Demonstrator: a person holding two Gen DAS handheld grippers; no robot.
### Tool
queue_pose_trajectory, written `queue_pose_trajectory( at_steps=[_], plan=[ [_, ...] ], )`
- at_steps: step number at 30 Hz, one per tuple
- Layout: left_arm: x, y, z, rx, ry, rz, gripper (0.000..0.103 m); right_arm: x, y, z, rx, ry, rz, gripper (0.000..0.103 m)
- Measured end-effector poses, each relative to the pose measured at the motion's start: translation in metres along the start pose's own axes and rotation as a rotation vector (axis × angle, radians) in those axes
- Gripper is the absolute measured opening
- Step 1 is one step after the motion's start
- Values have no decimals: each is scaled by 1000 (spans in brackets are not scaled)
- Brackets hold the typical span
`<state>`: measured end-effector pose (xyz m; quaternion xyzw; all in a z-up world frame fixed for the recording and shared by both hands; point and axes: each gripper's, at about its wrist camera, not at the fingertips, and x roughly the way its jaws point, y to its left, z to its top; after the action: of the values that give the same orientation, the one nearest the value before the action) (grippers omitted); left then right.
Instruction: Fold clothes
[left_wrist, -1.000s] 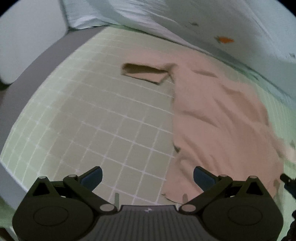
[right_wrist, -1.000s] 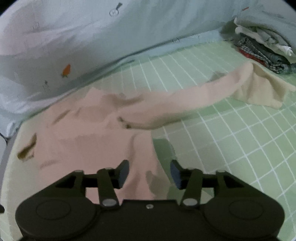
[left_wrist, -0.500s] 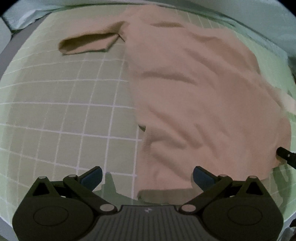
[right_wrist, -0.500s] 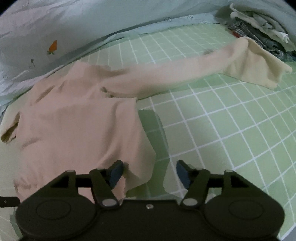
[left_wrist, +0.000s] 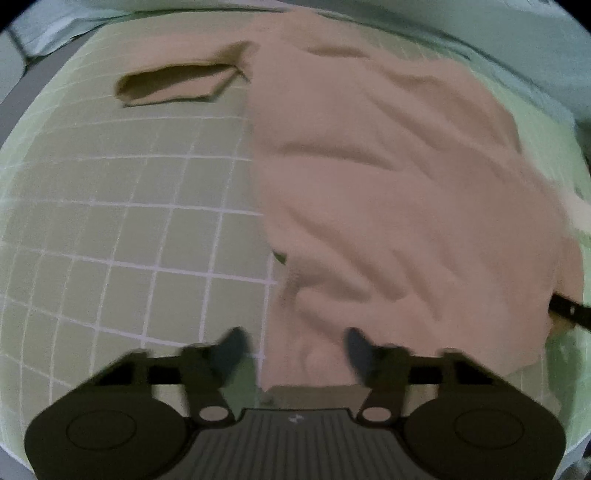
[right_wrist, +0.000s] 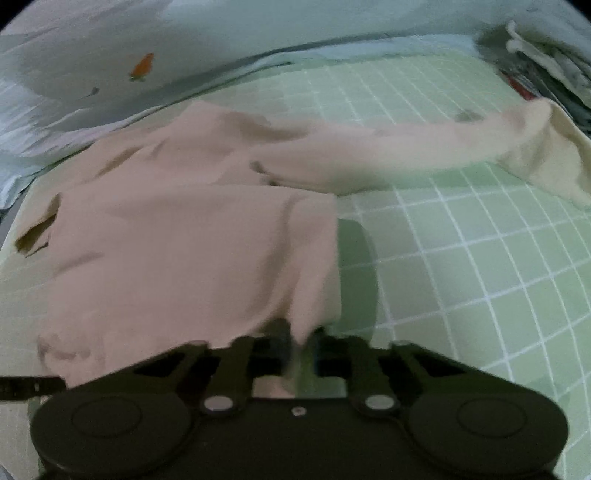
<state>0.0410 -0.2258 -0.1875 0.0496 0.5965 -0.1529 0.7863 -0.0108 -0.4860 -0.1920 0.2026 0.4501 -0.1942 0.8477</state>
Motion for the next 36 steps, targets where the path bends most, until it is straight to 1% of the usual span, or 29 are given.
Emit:
queue_pose_trajectory(
  at_steps=[2, 4, 5, 8, 14, 19, 25, 28, 31, 33, 34, 35, 36],
  plan=[
    [-4, 5, -1, -40, -5, 0, 16, -3, 4, -1, -15, -11, 14, 6],
    [-9, 12, -5, -86, -6, -22, 12, -10, 6, -2, -25, -26, 26, 5],
    [-13, 13, -10, -98, -15, -32, 8, -13, 7, -2, -30, -33, 32, 5],
    [-26, 14, -19, -120, -58, -38, 5, -23, 8, -3, -35, -52, 48, 5],
    [-53, 22, -28, -140, -131, -21, 3, -45, 9, -21, -37, -70, 79, 5],
    [-72, 30, -34, -164, -171, -4, 3, -63, 10, -37, -43, -77, 104, 5],
    [-97, 44, -37, -164, -219, 55, 3, -80, 29, -58, -74, -45, 162, 5],
    [-100, 55, -39, -194, -215, 74, 3, -81, 40, -69, -102, -13, 193, 5],
    [-94, 65, -40, -238, -172, 71, 4, -73, 46, -75, -97, 48, 201, 5],
    [-92, 64, -40, -239, -155, 93, 5, -69, 47, -78, -90, 73, 204, 7],
    [-92, 64, -40, -236, -151, 106, 8, -68, 47, -78, -90, 77, 205, 10],
    [-92, 63, -40, -233, -147, 118, 19, -69, 47, -78, -87, 73, 195, 14],
    [-93, 61, -40, -231, -147, 123, 25, -70, 45, -76, -83, 65, 186, 26]
  ],
)
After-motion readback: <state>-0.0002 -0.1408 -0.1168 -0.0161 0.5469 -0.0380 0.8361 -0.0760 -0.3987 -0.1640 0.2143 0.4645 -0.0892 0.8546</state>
